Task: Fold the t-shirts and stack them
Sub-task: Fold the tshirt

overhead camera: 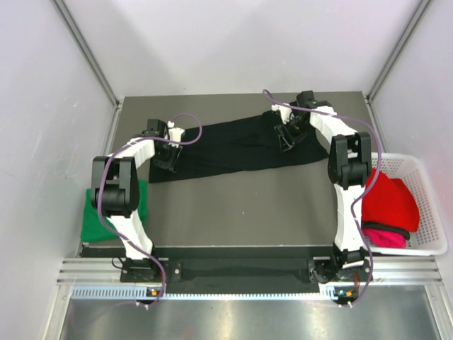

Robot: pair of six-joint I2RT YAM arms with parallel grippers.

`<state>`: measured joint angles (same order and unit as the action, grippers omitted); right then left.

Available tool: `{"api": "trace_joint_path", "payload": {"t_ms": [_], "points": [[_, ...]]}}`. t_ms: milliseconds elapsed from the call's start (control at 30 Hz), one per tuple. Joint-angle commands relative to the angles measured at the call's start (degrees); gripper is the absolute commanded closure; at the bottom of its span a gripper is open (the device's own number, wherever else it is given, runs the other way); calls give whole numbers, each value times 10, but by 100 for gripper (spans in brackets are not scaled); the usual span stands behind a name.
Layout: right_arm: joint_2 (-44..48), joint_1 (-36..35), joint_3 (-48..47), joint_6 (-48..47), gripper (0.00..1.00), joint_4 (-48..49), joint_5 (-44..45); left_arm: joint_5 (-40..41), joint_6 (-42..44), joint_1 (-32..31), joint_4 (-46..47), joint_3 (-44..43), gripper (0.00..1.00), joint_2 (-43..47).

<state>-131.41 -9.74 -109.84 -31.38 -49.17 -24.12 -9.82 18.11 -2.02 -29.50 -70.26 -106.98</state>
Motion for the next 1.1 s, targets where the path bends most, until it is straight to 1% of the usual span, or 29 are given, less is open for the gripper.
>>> {"api": "trace_joint_path", "payload": {"t_ms": [0, 200, 300, 333, 467, 567, 667, 767, 800, 900, 1000, 1067], "points": [[29, -12, -7, -5, 46, 0, -14, -6, 0, 1, -23, 22, 58, 4], [11, -19, -22, 1, 50, 7, -1, -5, -1, 1, -22, 26, 58, 5], [11, -20, -26, 5, 57, 13, -6, -5, 0, 1, -22, 28, 58, 5], [11, -21, -27, 5, 61, 13, -7, -4, -1, 1, -21, 27, 58, 4], [11, -25, -28, 6, 62, 15, -5, -6, -3, 2, -22, 24, 58, -2], [18, -26, -27, 11, 59, 21, -5, -7, -3, 1, -22, 25, 58, -4], [30, -27, -25, 11, 61, 31, -1, -9, -3, 1, -22, 26, 59, -5], [29, -28, -27, 11, 70, 32, 5, -9, -3, 1, -22, 27, 59, -5], [28, -28, -29, 13, 77, 31, 8, -8, -3, 1, -23, 26, 59, -5], [36, -27, -29, 15, 89, 35, 12, -8, -3, 1, -22, 28, 59, -3], [51, -27, -27, 16, 93, 43, 16, -9, -3, 1, -24, 27, 59, -4], [63, -28, -28, 16, 93, 47, 17, -10, -3, 1, -24, 27, 59, -3]]}}
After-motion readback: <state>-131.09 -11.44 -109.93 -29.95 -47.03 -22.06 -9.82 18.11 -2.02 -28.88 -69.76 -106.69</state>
